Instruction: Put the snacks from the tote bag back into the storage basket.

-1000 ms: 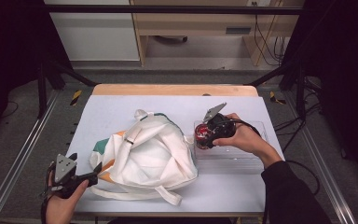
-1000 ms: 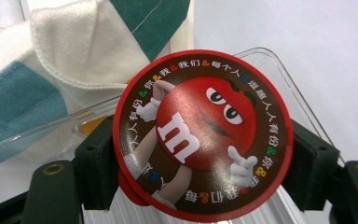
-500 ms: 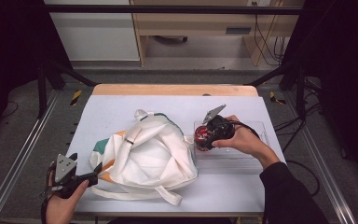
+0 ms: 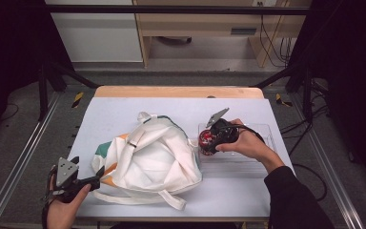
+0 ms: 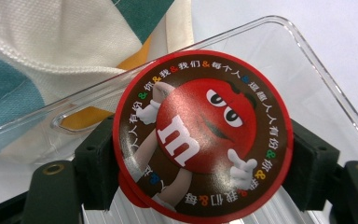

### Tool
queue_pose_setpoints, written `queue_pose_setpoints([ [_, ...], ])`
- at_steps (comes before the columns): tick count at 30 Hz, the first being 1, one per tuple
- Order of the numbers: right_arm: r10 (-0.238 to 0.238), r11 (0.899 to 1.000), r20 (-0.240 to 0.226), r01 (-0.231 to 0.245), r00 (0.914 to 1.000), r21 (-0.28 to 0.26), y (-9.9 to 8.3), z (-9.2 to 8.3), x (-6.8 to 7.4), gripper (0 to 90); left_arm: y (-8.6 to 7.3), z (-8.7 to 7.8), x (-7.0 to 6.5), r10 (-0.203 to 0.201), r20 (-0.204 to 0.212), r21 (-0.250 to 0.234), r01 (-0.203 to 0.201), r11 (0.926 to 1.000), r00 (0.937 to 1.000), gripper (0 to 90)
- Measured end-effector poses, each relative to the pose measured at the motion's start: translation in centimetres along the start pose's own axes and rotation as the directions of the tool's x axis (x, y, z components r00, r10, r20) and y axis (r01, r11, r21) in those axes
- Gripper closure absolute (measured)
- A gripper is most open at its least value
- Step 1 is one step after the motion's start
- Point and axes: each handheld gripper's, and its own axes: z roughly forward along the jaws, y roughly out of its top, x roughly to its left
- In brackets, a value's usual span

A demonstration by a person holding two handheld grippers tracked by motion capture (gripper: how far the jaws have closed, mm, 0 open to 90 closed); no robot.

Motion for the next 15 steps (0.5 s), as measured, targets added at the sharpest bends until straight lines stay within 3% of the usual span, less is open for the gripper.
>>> queue_pose_setpoints([
  [15, 0.009, 1.0, -0.003, -0.009, 1.0, -0.001, -0.29, 0.35, 0.05, 25.9, 0.01, 0.03, -0.09, 0.006, 0.001, 0.003, -0.006, 1.0, 1.0, 6.3],
])
